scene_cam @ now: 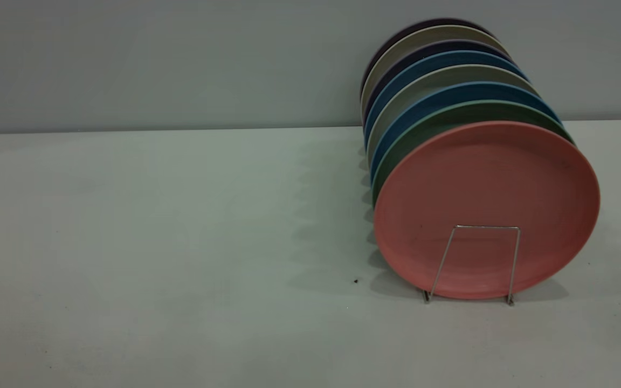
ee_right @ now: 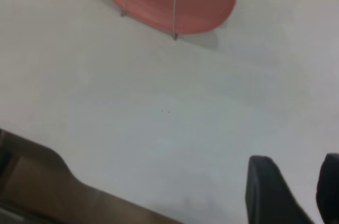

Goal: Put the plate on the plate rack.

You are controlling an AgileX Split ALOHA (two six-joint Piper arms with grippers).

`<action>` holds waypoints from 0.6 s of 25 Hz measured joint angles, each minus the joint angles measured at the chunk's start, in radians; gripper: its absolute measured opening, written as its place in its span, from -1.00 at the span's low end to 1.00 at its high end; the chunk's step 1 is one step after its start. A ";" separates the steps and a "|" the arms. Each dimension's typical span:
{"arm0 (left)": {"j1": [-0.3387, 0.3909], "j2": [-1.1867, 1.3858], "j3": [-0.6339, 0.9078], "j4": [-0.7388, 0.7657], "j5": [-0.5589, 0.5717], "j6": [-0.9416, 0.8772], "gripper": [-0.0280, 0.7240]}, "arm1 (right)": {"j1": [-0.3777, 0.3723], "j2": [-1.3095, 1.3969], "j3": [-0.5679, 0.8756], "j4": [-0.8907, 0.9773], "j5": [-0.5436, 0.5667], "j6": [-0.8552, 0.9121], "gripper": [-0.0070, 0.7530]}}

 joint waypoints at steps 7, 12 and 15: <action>0.000 -0.140 0.000 0.009 0.117 -0.004 0.26 | 0.000 -0.156 0.000 0.075 0.067 -0.008 -0.34; 0.000 -0.152 0.002 0.011 0.120 -0.004 0.26 | 0.000 -0.238 0.000 0.081 0.116 -0.012 -0.34; 0.000 -0.152 0.020 0.021 0.120 -0.003 0.26 | 0.000 -0.277 0.000 0.081 0.126 -0.037 -0.34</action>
